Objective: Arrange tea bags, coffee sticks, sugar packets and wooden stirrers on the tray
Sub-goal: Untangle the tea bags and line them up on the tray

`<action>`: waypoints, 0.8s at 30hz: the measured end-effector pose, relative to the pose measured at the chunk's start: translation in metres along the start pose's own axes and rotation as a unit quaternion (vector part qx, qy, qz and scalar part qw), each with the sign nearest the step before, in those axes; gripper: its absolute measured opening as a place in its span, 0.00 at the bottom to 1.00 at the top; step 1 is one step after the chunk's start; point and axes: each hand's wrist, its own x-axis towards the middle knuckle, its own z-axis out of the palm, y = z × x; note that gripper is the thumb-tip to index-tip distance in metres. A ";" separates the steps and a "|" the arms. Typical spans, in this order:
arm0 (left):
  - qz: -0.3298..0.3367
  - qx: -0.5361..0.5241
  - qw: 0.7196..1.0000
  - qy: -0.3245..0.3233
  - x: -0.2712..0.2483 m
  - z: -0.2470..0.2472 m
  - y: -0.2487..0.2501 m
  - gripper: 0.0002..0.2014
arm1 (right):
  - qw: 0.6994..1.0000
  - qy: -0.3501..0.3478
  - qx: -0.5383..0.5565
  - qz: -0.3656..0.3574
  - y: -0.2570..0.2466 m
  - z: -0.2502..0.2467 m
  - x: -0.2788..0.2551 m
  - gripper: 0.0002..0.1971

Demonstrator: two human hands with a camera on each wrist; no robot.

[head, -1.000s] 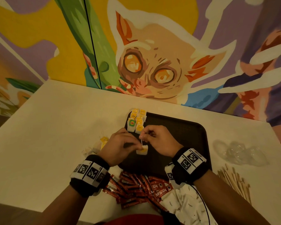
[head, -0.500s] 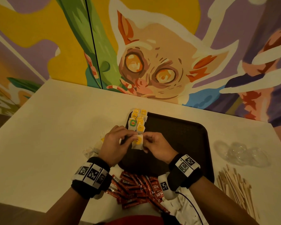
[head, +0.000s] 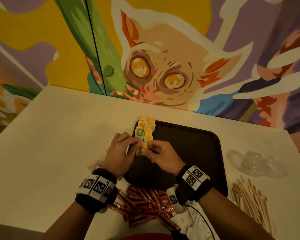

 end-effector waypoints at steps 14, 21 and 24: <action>-0.132 -0.019 0.988 -0.081 -0.029 0.002 -0.038 0.05 | 0.975 0.098 -0.107 0.167 0.048 0.014 0.061 0.06; -0.147 -0.023 0.983 -0.107 -0.050 -0.003 -0.055 0.04 | 0.945 0.152 -0.159 0.243 0.084 0.029 0.110 0.07; -0.156 -0.032 0.981 -0.114 -0.055 -0.005 -0.062 0.04 | 0.935 0.169 -0.173 0.261 0.098 0.036 0.122 0.04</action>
